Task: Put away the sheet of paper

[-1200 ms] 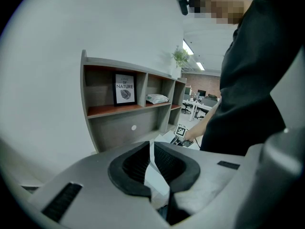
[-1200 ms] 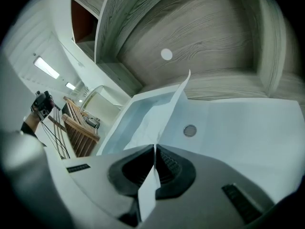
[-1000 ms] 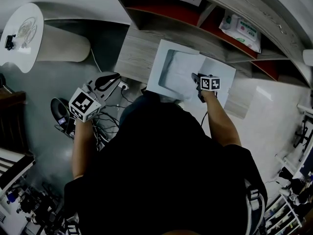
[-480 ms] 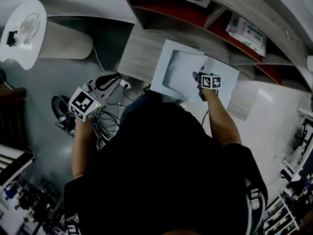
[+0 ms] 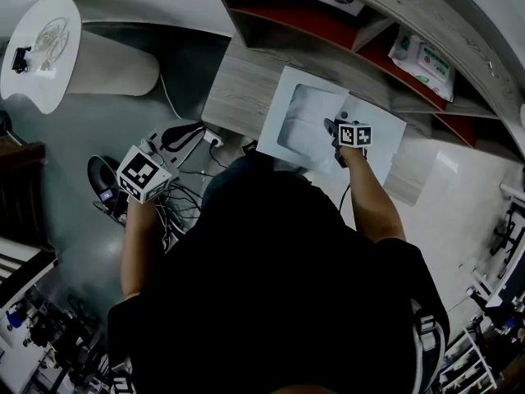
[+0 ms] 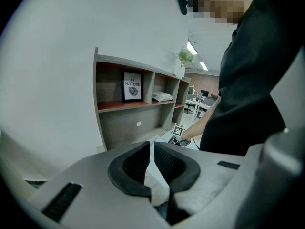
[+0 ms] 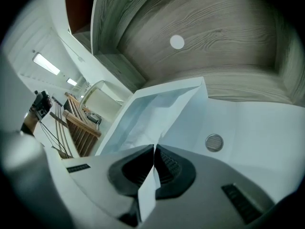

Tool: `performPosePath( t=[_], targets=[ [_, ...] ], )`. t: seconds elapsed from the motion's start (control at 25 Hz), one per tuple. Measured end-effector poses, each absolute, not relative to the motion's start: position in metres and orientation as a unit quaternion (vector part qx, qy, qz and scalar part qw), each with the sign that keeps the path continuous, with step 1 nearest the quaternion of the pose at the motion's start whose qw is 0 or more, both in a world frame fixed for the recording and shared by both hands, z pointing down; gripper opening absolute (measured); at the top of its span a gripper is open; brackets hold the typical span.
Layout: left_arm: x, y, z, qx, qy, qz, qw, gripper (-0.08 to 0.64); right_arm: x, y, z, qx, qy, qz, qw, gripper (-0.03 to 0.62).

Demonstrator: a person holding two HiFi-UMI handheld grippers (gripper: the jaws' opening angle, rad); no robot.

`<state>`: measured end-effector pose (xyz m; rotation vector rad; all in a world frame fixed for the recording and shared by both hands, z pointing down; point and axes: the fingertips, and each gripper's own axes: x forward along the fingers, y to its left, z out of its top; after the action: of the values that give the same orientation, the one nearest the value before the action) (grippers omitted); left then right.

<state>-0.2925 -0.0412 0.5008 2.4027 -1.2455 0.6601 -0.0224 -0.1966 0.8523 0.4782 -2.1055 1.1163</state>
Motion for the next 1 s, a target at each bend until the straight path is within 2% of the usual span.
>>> performPosePath(
  t=[1.0],
  targets=[
    [-0.304,-0.047,0.506,0.846,-0.44,0.238,0.182,0.023,-0.048,-0.196,0.861,0.168,-0.811,0.433,0.355,0.014]
  ],
)
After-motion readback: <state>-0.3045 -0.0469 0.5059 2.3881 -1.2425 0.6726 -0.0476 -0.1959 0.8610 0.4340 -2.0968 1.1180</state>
